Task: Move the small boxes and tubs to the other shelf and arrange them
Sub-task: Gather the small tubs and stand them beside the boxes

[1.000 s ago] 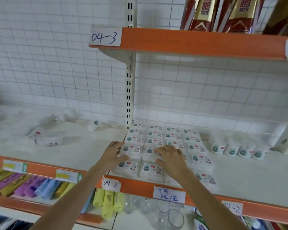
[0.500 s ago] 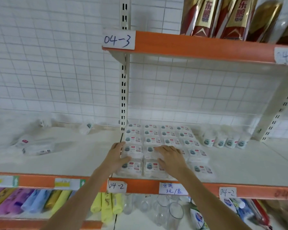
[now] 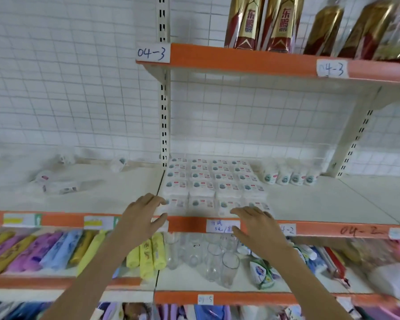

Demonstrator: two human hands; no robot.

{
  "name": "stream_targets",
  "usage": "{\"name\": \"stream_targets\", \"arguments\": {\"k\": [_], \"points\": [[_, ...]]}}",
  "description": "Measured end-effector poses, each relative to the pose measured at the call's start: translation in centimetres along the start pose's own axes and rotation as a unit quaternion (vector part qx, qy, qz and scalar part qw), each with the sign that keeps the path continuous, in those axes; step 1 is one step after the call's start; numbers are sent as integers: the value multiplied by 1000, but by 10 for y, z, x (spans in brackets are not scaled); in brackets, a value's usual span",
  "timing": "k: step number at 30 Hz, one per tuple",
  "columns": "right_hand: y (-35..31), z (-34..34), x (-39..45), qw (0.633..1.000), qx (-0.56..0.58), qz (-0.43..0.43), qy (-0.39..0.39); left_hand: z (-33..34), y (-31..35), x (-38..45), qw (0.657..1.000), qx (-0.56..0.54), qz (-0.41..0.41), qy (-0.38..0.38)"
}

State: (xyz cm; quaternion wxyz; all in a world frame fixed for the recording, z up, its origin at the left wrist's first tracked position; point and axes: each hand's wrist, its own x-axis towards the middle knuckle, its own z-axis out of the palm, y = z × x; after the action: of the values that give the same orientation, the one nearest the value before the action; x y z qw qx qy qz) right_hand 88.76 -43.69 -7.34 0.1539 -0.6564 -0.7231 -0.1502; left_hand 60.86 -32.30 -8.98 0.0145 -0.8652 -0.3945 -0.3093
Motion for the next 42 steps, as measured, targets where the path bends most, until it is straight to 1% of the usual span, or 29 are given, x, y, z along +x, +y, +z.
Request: {"name": "stream_targets", "arguments": {"k": [2,5,7,10,12,15,19,21,25,27,29,33,36,38,42], "points": [[5,-3,-33,1000,1,1,-4,-3,16,-28,997,69,16,6],[6,-5,-74,1000,12,10,-19,-7,38,-71,992,123,-4,-13],[1,-3,-94,999,28,6,-44,-10,49,-102,991,124,-28,-34],[-17,4,-111,995,62,-22,-70,-20,61,-155,989,122,-66,-50],[-37,7,-116,991,95,-54,-74,-32,65,-190,985,128,-102,-61],[-77,14,-117,984,104,-107,-96,-55,63,-239,972,146,-168,-79],[-141,24,-111,964,140,-171,-148,-93,50,-293,942,189,-259,-100],[-172,30,-104,953,160,-205,-158,-112,39,-314,929,191,-299,-101],[-236,44,-75,936,188,-241,-175,-144,-3,-346,912,174,-364,-75],[-268,52,-56,932,194,-251,-177,-157,-34,-360,909,183,-370,-59],[-301,57,-36,931,203,-244,-181,-170,-68,-369,906,177,-380,-61],[-360,65,4,935,213,-230,-167,-199,-136,-372,909,170,-376,-62],[-393,69,31,941,215,-213,-148,-216,-184,-369,916,163,-360,-67],[-405,71,48,947,218,-194,-137,-225,-211,-354,922,141,-353,-72],[-406,73,88,961,214,-141,-106,-229,-266,-316,946,94,-308,-48]]}}
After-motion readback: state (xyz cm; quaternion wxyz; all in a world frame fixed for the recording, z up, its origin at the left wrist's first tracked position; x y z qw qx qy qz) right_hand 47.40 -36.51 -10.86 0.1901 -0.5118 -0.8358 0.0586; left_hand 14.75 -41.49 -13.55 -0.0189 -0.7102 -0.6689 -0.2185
